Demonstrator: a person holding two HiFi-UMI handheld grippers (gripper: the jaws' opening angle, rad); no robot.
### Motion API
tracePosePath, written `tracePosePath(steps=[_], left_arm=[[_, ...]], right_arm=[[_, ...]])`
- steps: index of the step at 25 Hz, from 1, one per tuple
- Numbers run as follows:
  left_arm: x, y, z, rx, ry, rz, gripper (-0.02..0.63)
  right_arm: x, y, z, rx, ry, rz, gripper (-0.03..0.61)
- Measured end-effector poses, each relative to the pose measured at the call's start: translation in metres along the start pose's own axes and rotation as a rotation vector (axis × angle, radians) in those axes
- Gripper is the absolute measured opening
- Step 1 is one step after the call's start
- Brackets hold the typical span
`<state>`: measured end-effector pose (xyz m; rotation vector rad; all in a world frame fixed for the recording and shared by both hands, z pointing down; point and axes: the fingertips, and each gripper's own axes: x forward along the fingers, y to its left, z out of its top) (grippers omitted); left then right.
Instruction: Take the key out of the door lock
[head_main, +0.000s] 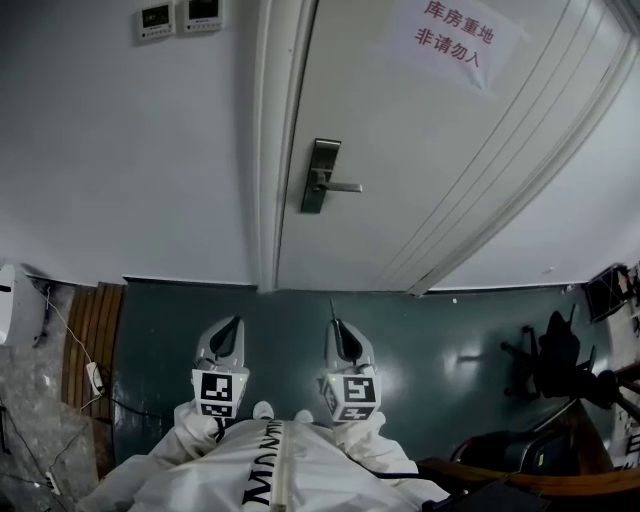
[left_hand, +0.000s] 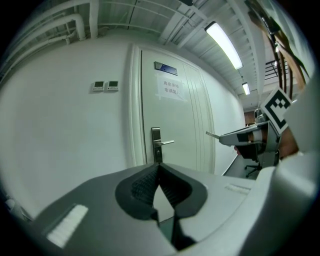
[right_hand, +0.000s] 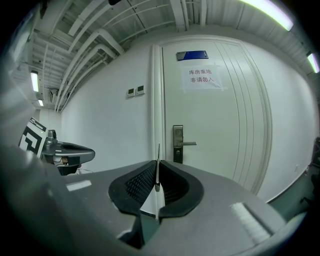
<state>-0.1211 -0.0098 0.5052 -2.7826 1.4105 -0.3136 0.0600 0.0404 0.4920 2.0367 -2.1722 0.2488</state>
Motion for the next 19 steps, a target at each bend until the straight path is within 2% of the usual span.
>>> tracePosePath(steps=[10,19], left_arm=[[0.004,-0.035,0.015,0.035,-0.026,-0.009,0.0],[0.009,-0.045,0.018,0.036,-0.026,-0.013,0.0]], right_arm=[[-0.02,-0.026,0.0,0.008,-0.022,0.002,0.023],[-0.022,-0.034,-0.002,0.005,-0.017,0.007,0.023]])
